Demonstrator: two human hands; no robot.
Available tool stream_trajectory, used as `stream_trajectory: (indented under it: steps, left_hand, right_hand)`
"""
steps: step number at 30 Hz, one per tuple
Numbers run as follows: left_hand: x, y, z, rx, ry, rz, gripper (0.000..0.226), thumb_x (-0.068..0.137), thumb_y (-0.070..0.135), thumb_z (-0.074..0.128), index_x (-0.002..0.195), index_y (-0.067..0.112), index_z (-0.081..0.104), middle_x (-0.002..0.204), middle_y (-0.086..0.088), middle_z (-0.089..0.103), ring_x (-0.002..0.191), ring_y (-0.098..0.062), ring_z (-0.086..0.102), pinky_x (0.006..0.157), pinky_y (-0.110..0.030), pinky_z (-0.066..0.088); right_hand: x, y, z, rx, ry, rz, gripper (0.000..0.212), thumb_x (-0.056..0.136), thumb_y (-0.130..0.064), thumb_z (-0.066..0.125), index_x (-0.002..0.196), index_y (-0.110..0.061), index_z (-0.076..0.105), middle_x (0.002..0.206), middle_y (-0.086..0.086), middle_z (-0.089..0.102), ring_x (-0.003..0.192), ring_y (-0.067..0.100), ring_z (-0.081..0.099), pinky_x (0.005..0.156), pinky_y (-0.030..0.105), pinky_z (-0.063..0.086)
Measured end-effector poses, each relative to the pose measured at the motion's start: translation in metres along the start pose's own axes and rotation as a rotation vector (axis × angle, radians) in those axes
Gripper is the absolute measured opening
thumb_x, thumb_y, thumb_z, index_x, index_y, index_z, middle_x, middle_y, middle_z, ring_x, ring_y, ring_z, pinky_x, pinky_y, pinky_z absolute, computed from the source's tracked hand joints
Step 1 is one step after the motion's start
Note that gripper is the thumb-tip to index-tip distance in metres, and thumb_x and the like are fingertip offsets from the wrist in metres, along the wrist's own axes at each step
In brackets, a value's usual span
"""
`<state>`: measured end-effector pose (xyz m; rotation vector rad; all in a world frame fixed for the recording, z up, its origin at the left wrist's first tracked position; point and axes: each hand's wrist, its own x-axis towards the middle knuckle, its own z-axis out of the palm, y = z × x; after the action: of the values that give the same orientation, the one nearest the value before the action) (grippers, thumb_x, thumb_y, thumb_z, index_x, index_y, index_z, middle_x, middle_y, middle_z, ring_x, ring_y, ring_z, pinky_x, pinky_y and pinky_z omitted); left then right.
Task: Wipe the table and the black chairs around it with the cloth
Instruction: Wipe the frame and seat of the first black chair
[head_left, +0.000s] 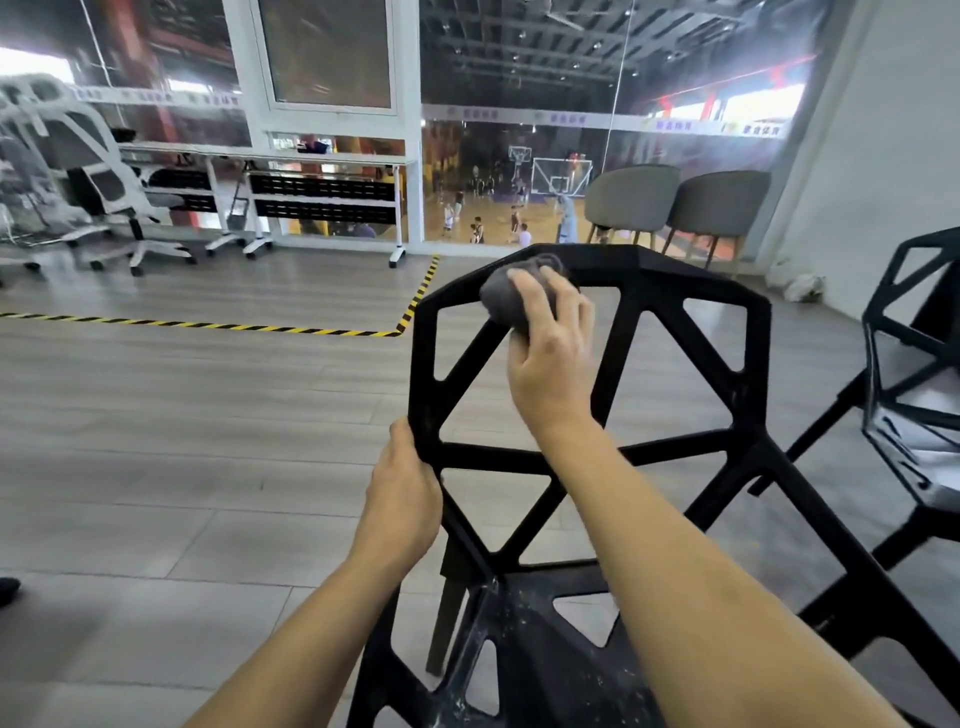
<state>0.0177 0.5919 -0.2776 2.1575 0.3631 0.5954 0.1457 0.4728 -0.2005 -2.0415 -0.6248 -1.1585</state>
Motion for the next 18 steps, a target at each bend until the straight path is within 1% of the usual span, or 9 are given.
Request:
stream_trajectory:
  steps: [3, 6, 8, 9, 11, 13, 15, 16, 18]
  left_hand:
    - [0.005, -0.006, 0.003, -0.001, 0.025, 0.007, 0.028, 0.096, 0.003, 0.038, 0.112, 0.026, 0.038, 0.093, -0.007, 0.063, 0.082, -0.032, 0.058, 0.065, -0.038, 0.04]
    - [0.002, -0.006, 0.002, -0.014, 0.013, -0.012, 0.031, 0.096, 0.003, 0.038, 0.119, 0.024, 0.04, 0.097, -0.009, 0.065, 0.087, -0.033, 0.06, 0.065, -0.036, 0.039]
    - [0.003, 0.0, -0.002, -0.007, 0.02, -0.04, 0.032, 0.097, 0.007, 0.039, 0.126, 0.018, 0.043, 0.104, -0.01, 0.062, 0.096, -0.036, 0.059, 0.07, -0.038, 0.04]
    - [0.005, 0.005, -0.007, 0.002, 0.061, -0.023, 0.035, 0.096, 0.012, 0.039, 0.131, 0.015, 0.045, 0.111, -0.01, 0.059, 0.102, -0.037, 0.058, 0.077, -0.041, 0.042]
    - [0.02, 0.026, -0.021, 0.058, 0.233, 0.128, 0.048, 0.092, 0.021, 0.036, 0.138, 0.009, 0.045, 0.125, -0.014, 0.053, 0.113, -0.037, 0.053, 0.094, -0.047, 0.043]
    - [0.05, 0.061, -0.036, 0.198, 0.357, 0.407, 0.05, 0.093, 0.021, 0.034, 0.139, 0.006, 0.048, 0.131, -0.018, 0.052, 0.115, -0.038, 0.05, 0.098, -0.049, 0.04]
    - [0.084, 0.103, -0.043, 0.414, 0.338, 0.623, 0.046, 0.099, 0.019, 0.033, 0.141, 0.009, 0.048, 0.136, -0.016, 0.052, 0.117, -0.038, 0.05, 0.097, -0.048, 0.039]
    - [0.1, 0.12, -0.04, 0.508, 0.296, 0.655, 0.044, 0.102, 0.02, 0.032, 0.142, 0.012, 0.047, 0.138, -0.014, 0.051, 0.118, -0.039, 0.05, 0.097, -0.047, 0.038]
    - [0.123, 0.142, -0.025, 0.593, 0.171, 0.571, 0.041, 0.106, 0.023, 0.031, 0.143, 0.014, 0.045, 0.139, -0.014, 0.051, 0.121, -0.042, 0.05, 0.097, -0.049, 0.038]
  right_hand:
    - [-0.07, -0.008, 0.009, 0.059, -0.147, -0.085, 0.056, 0.087, -0.005, 0.065, 0.141, -0.019, 0.056, 0.14, 0.012, 0.049, 0.123, 0.032, 0.047, 0.104, 0.043, 0.047]
    - [-0.106, -0.007, -0.001, 0.115, -0.238, -0.034, 0.06, 0.088, -0.005, 0.066, 0.145, -0.022, 0.052, 0.139, 0.006, 0.05, 0.122, 0.025, 0.048, 0.098, 0.041, 0.052]
    - [-0.098, -0.005, -0.015, 0.136, -0.214, -0.021, 0.06, 0.089, -0.007, 0.065, 0.145, -0.022, 0.051, 0.141, 0.003, 0.05, 0.122, 0.024, 0.048, 0.101, 0.041, 0.049]
    - [-0.087, -0.004, -0.024, 0.143, -0.172, -0.018, 0.06, 0.088, -0.007, 0.066, 0.144, -0.022, 0.052, 0.139, 0.001, 0.052, 0.121, 0.023, 0.049, 0.102, 0.039, 0.047]
    - [-0.056, 0.004, -0.044, 0.149, -0.066, -0.013, 0.059, 0.085, -0.007, 0.069, 0.141, -0.018, 0.053, 0.133, 0.001, 0.057, 0.117, 0.023, 0.051, 0.101, 0.036, 0.045]
    - [-0.018, 0.019, -0.06, 0.091, 0.03, -0.035, 0.056, 0.083, -0.006, 0.068, 0.137, -0.016, 0.057, 0.129, 0.004, 0.059, 0.112, 0.026, 0.052, 0.098, 0.039, 0.045]
    - [0.02, 0.034, -0.068, 0.006, 0.063, -0.067, 0.055, 0.083, -0.006, 0.065, 0.136, -0.019, 0.06, 0.132, 0.006, 0.056, 0.114, 0.029, 0.05, 0.1, 0.043, 0.045]
    - [0.034, 0.039, -0.068, -0.039, 0.04, -0.106, 0.055, 0.083, -0.007, 0.064, 0.136, -0.021, 0.06, 0.134, 0.006, 0.054, 0.117, 0.03, 0.049, 0.102, 0.045, 0.045]
    - [0.048, 0.046, -0.058, -0.15, -0.051, -0.241, 0.058, 0.081, -0.007, 0.064, 0.136, -0.024, 0.06, 0.134, 0.008, 0.054, 0.121, 0.032, 0.047, 0.101, 0.048, 0.044]
